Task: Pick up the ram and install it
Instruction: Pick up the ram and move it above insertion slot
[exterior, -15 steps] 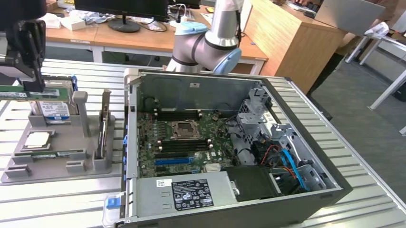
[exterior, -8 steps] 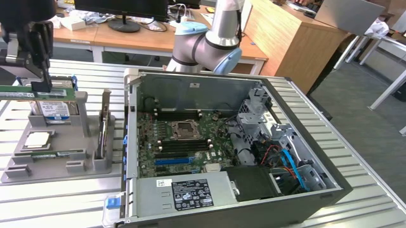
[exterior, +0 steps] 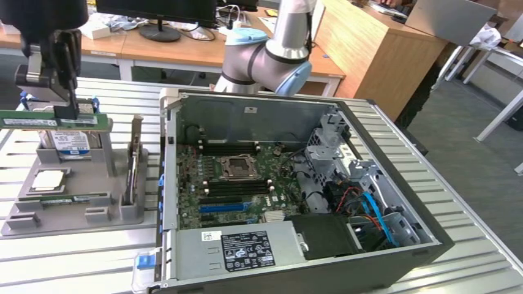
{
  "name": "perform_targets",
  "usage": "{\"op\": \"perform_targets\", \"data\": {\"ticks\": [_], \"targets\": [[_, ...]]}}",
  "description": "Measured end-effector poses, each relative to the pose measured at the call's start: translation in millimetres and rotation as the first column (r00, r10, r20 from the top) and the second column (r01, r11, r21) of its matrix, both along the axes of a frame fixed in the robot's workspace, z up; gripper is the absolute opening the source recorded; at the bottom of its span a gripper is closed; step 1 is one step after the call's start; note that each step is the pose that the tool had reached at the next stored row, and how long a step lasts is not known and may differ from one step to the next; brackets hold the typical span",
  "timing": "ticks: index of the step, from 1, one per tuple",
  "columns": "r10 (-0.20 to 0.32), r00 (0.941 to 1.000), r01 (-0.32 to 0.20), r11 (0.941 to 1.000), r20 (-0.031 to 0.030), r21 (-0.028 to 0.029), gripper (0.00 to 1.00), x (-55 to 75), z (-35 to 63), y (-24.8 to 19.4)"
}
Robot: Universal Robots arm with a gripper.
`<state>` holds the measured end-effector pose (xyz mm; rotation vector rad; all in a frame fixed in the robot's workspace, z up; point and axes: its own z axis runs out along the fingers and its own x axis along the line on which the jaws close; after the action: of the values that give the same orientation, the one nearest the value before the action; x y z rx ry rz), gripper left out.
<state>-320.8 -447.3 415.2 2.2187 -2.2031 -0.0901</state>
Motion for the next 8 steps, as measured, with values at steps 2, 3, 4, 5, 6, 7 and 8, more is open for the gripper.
{"op": "perform_targets", "data": {"ticks": [2,3,4,5,6,7,8], "targets": [[0.000,1.0000,0.000,1.0000,0.0000,0.0000,0.11,3.6,0.0,0.0],[0.000,1.0000,0.000,1.0000,0.0001,0.0000,0.11,5.4,0.0,0.0],[0.000,1.0000,0.000,1.0000,0.0000,0.0000,0.11,7.4,0.0,0.0],[0.000,1.0000,0.000,1.0000,0.0001,0.0000,0.11,9.2,0.0,0.0],[0.000,1.0000,0.000,1.0000,0.0001,0.0001,0.11,11.1,-0.1,0.0],[0.000,1.0000,0.000,1.0000,0.0000,0.0001,0.11,13.1,0.0,0.0],[0.000,1.0000,0.000,1.0000,0.0000,0.0000,0.11,15.1,0.0,0.0]]}}
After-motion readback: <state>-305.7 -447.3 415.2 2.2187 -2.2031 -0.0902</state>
